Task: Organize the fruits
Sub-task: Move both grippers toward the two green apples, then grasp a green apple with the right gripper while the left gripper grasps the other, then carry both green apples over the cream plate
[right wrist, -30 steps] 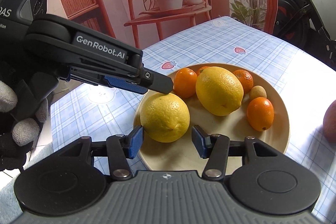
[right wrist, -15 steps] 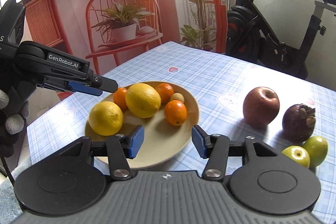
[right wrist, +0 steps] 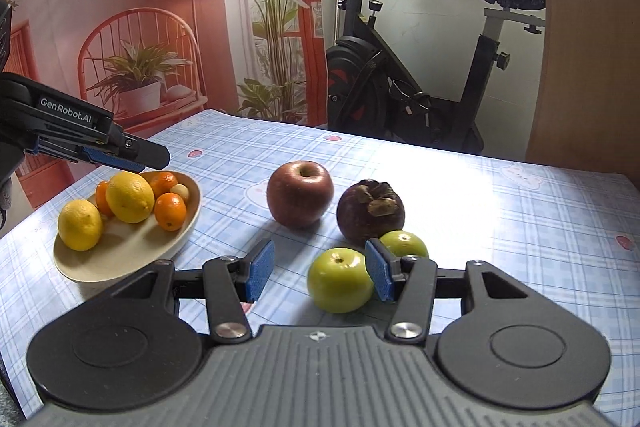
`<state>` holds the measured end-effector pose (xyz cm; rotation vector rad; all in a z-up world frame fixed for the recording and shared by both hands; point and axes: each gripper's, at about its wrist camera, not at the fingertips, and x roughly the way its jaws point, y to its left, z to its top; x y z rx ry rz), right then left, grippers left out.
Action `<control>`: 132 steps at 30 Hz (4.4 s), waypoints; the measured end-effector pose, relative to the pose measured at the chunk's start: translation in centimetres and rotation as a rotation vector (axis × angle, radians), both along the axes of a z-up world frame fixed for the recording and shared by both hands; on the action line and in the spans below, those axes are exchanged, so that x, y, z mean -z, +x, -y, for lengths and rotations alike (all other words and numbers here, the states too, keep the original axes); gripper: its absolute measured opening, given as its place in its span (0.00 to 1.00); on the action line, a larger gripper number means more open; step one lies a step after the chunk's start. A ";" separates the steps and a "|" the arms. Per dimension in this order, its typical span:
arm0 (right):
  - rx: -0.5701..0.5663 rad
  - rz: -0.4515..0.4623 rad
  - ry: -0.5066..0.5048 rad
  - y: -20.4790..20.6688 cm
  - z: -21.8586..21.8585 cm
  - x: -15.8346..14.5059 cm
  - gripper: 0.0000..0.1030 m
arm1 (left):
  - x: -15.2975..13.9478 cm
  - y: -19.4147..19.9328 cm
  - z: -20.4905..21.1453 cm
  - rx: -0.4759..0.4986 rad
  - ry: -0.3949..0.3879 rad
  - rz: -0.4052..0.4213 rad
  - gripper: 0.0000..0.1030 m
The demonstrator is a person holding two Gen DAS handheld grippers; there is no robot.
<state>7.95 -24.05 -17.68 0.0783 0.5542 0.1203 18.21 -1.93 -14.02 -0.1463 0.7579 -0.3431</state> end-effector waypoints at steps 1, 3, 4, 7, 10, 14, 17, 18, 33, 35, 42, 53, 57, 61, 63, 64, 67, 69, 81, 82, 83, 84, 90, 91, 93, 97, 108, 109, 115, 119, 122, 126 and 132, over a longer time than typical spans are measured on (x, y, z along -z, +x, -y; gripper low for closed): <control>0.011 -0.002 0.002 -0.1 0.6 0.1 0.52 | 0.2 0.1 0.8 0.020 0.003 0.002 0.40; 0.030 -0.005 0.003 -0.2 1.7 0.2 0.52 | 0.5 0.3 2.5 0.058 0.005 0.003 0.40; 0.040 -0.008 0.006 -0.2 2.4 0.4 0.52 | 0.8 0.2 3.3 0.081 0.005 0.003 0.40; 0.066 -0.014 0.013 -0.5 4.2 0.8 0.52 | 1.5 0.1 5.2 0.137 -0.003 0.007 0.40; 0.090 -0.012 0.021 -0.6 5.5 1.3 0.52 | 2.1 0.0 6.9 0.185 0.008 0.004 0.40; 0.106 0.014 0.042 -0.5 6.8 2.0 0.52 | 2.7 -0.2 8.5 0.231 0.045 0.034 0.41; 0.120 0.038 0.063 -0.5 7.5 2.6 0.52 | 3.2 -0.5 9.2 0.256 0.075 0.061 0.42; 0.128 0.048 0.073 -0.5 7.8 2.7 0.52 | 3.3 -0.6 9.6 0.264 0.088 0.066 0.42; 0.121 0.072 0.123 -0.7 8.3 3.3 0.52 | 5.8 0.1 12.5 0.295 0.121 0.015 0.48; 0.122 0.074 0.138 -0.8 8.6 3.3 0.52 | 5.9 0.2 12.7 0.296 0.121 0.009 0.48; 0.118 0.076 0.156 -0.9 8.8 3.2 0.52 | 6.6 0.9 12.9 0.279 0.114 -0.019 0.49; 0.108 0.067 0.146 -0.7 8.8 3.2 0.52 | 7.0 0.5 12.8 0.262 0.119 -0.026 0.49; 0.097 0.061 0.141 -0.4 8.5 3.2 0.52 | 6.5 -0.3 11.4 0.239 0.108 -0.018 0.49; 0.070 0.055 0.146 0.3 7.6 3.2 0.53 | 5.7 -1.2 10.1 0.214 0.111 0.005 0.49; 0.056 0.051 0.147 0.7 7.0 3.2 0.53 | 5.4 -1.4 9.4 0.193 0.096 0.001 0.49; 0.048 0.048 0.140 1.0 6.7 3.3 0.53 | 5.2 -1.6 9.0 0.184 0.090 0.000 0.49; 0.029 0.040 0.122 1.9 5.8 3.3 0.53 | 4.7 -1.9 8.2 0.159 0.081 0.016 0.49; 0.019 0.034 0.105 2.5 5.1 3.4 0.53 | 4.3 -2.1 7.7 0.149 0.075 0.026 0.49; 0.051 -0.005 0.101 4.1 4.7 4.0 0.53 | 3.5 -3.4 6.1 0.107 0.093 0.065 0.49; 0.057 -0.006 0.096 4.1 4.6 4.0 0.53 | 3.5 -3.4 6.0 0.103 0.091 0.063 0.49; 0.059 -0.008 0.093 4.1 4.6 4.0 0.53 | 3.5 -3.4 6.0 0.099 0.092 0.063 0.49; 0.062 -0.014 0.090 4.2 4.5 4.1 0.52 | 3.6 -3.4 5.9 0.097 0.093 0.063 0.49; 0.068 -0.025 0.071 4.1 4.1 4.0 0.47 | 3.5 -3.8 5.6 0.088 0.086 0.057 0.49; 0.071 -0.027 0.079 4.0 4.1 4.0 0.47 | 3.5 -3.9 5.5 0.087 0.084 0.056 0.49; 0.079 -0.029 0.101 3.3 4.2 3.9 0.47 | 3.4 -4.0 5.3 0.085 0.081 0.054 0.49; 0.084 -0.031 0.131 1.8 3.8 3.7 0.47 | 3.1 -4.2 4.6 0.078 0.076 0.051 0.49; -0.004 0.011 0.162 2.5 -1.5 0.1 0.47 | 1.0 -3.1 -0.9 -0.001 0.023 0.046 0.49; -0.017 0.015 0.166 2.8 -2.2 -0.2 0.47 | 0.7 -3.0 -2.0 -0.021 0.014 0.048 0.49; -0.115 0.013 0.160 4.4 -7.0 -0.3 0.47 | 0.0 -2.4 -6.4 -0.074 0.010 0.033 0.49; -0.197 0.003 0.117 4.8 -9.7 0.1 0.47 | 0.0 -2.1 -7.2 -0.070 0.027 0.032 0.49; -0.246 -0.006 0.088 5.0 -11.3 0.5 0.47 | 0.2 -2.0 -7.5 -0.075 0.012 0.024 0.49; -0.283 -0.021 0.061 5.5 -12.5 0.9 0.47 | 0.8 -2.1 -7.5 -0.060 0.004 0.010 0.49; -0.318 -0.012 0.015 5.7 -12.9 1.1 0.47 | 1.3 -2.4 -7.3 -0.030 0.000 -0.006 0.49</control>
